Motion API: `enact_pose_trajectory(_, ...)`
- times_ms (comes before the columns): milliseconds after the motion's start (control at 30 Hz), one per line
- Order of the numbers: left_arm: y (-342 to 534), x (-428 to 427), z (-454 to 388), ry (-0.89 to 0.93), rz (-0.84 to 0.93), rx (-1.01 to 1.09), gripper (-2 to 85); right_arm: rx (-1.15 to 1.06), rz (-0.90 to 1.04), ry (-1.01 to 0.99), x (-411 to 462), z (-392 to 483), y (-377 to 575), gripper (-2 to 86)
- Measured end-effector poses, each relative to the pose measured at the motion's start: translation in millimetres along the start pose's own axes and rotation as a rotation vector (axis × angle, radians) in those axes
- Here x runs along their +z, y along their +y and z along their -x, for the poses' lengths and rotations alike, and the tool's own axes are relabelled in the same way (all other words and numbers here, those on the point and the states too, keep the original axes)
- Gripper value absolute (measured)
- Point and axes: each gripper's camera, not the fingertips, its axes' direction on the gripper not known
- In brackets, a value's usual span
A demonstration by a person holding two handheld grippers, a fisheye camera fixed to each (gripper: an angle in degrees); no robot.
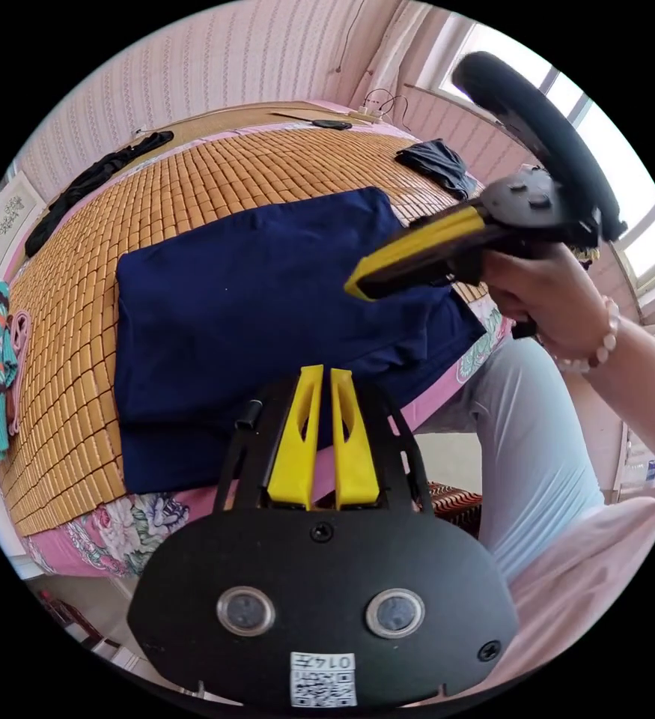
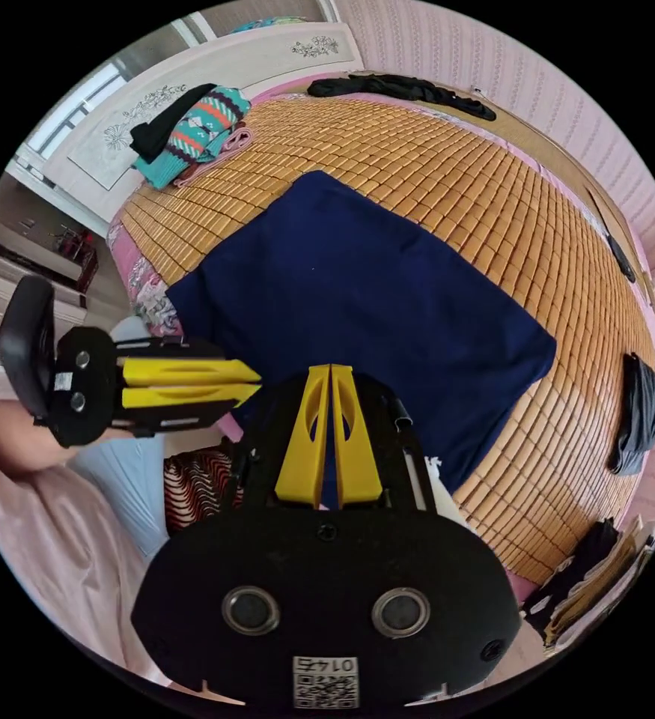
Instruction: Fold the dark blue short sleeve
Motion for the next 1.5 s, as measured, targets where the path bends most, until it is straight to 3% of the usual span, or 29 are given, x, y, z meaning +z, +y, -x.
enact_pose_trajectory(167, -11, 23, -10, -0.063, 0.068, 0.052, -0.9, 0.029, 0.031, 0.082, 14, -23, -93, -0.4)
enact_pose_trajectory(233, -2, 23, -12, -0.045, 0.016, 0.079, -1.0, 0.013, 0.223, 0.141, 47, -27, -115, -0.4)
enact_pose_trajectory(367, 3, 20, -14, -0.002, -0.028, 0.077, -1.0, -0.027, 0.327, 0.077, 49, -35, -146, -0.6)
enact_pose_trajectory(500, -7, 8, -17, 0.088, 0.025, 0.041, -1.0, 0.024, 0.265, 0.146, 44, -55, -169, -0.5)
enact_pose_trajectory(600, 0, 22, -31, 0.084, 0.084, 0.099, -0.9, 0.11, 0.265, 0.054, 62, -74, -174, -0.5)
enact_pose_trajectory(733, 10, 15, -43, 0.065, 0.012, 0.127, -0.7, 0.168, 0.247, -0.027, 64, -93, -164, -0.5)
enact_pose_trajectory(867, 13, -8, -61, 0.035, -0.071, 0.164, 1.1, 0.241, -0.025, -0.215, 21, -118, -97, -0.3)
enact_pose_trajectory(967, 15, -28, -88, 0.028, -0.205, 0.245, 6.5, 0.287, -0.089, -0.25, 6, -128, -7, 0.4)
enact_pose_trajectory(1200, -12, -25, -162, 0.125, -0.205, 0.389, 15.3, 0.527, 0.047, -0.181, 51, -130, 182, 10.0)
enact_pose_trajectory(1333, -31, -15, -193, 0.12, -0.166, 0.435, 19.7, 0.579, 0.012, -0.323, 77, -143, 212, 3.3)
enact_pose_trajectory(1500, -64, 2, -228, 0.053, -0.112, 0.53, 20.1, 0.521, -0.22, -0.528, 68, -168, 225, 1.5)
